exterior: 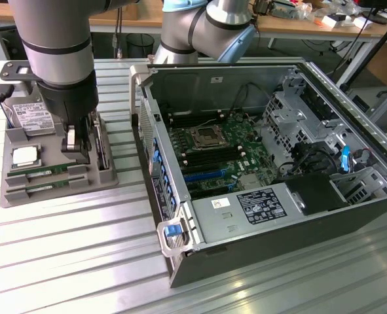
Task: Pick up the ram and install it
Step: 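Pick up the ram and move it above insertion slot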
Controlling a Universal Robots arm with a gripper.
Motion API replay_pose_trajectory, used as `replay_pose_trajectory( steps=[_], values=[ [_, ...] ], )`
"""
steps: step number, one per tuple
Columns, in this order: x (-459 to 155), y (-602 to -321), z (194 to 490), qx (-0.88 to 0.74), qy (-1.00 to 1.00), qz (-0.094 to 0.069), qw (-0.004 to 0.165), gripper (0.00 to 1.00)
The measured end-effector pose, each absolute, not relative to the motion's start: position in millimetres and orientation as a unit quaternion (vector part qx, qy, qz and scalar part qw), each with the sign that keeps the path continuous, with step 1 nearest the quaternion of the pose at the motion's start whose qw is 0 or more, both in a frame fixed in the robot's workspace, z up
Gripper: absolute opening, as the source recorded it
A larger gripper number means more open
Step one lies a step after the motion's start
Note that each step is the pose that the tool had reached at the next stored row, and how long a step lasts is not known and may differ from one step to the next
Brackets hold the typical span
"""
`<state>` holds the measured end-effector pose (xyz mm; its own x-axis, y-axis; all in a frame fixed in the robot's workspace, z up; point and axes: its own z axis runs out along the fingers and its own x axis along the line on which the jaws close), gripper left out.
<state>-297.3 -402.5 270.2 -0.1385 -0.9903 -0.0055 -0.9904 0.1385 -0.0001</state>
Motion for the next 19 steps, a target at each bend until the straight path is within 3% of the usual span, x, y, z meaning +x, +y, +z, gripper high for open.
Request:
replay_pose_trajectory(
  steps=[19],
  values=[
    [-297,-403,255,-0.657,0.754,0.002,0.002,0.36]
  ],
)
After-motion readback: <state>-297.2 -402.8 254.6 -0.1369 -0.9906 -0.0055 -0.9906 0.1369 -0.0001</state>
